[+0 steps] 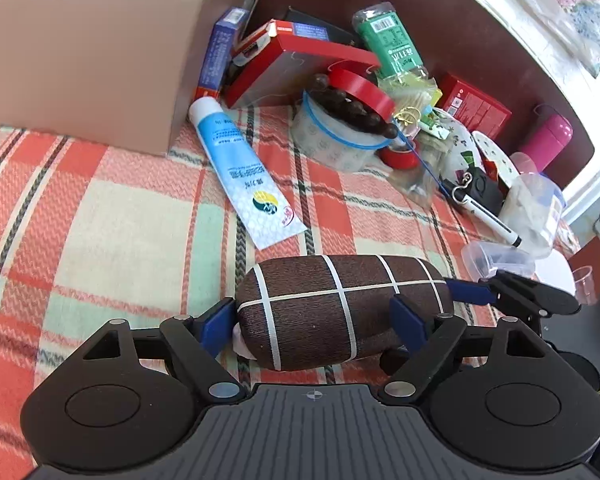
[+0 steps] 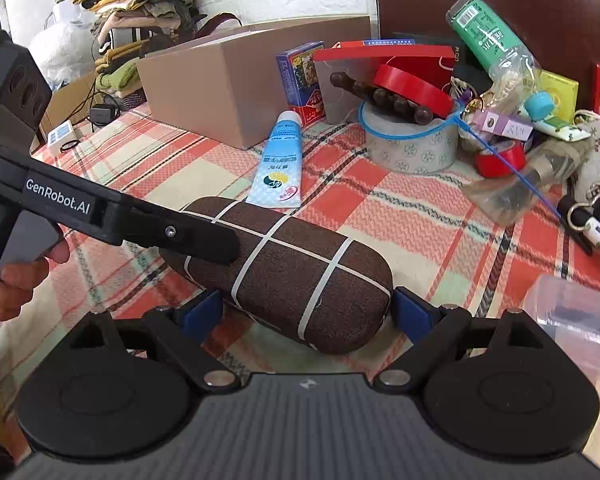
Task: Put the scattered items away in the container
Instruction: 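Lift the brown striped glasses case with the left tool toward the cardboard box, then lower the glasses case into the cardboard box and open the left tool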
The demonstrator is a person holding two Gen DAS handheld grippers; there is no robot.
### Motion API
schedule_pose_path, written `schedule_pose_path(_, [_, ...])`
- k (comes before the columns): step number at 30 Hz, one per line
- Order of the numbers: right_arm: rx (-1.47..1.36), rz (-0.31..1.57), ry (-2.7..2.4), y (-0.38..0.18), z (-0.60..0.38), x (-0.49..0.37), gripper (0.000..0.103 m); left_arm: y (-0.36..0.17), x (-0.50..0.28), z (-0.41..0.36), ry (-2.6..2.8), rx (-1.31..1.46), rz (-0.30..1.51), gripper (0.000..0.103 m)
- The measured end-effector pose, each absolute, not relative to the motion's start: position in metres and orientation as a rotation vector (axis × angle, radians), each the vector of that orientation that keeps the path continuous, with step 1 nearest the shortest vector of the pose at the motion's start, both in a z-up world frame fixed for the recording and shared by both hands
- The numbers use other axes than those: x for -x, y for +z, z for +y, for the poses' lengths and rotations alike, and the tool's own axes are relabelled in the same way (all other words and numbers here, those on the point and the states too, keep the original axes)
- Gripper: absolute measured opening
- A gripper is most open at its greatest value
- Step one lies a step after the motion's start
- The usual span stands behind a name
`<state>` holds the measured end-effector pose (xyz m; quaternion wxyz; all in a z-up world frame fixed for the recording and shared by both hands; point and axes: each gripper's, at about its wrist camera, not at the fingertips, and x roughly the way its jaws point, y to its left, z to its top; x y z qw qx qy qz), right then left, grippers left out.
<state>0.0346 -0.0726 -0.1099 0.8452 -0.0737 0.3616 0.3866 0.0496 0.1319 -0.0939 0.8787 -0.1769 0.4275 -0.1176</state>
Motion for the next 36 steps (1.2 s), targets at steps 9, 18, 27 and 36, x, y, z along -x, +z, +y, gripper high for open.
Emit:
schedule_pose_path(9, [0.183, 0.766, 0.83, -0.101, -0.077, -0.007, 0.091, -0.093, -0.035, 0.135, -0.215, 0.421, 0.89, 0.081])
schedule_pose_path(18, [0.17, 0.768, 0.817, -0.111, -0.073, -0.011, 0.089, -0.09, -0.035, 0.13, -0.169, 0.41, 0.884, 0.078])
schedule_pose_path(27, [0.132, 0.781, 0.814, -0.101, -0.076, -0.002, 0.088, -0.074, -0.018, 0.129, -0.164, 0.378, 0.837, 0.075])
schedule_pose_path(36, [0.158, 0.679, 0.858, -0.058, -0.055, -0.012, 0.088, -0.021, -0.015, 0.149, -0.119, 0.354, 0.715, 0.075])
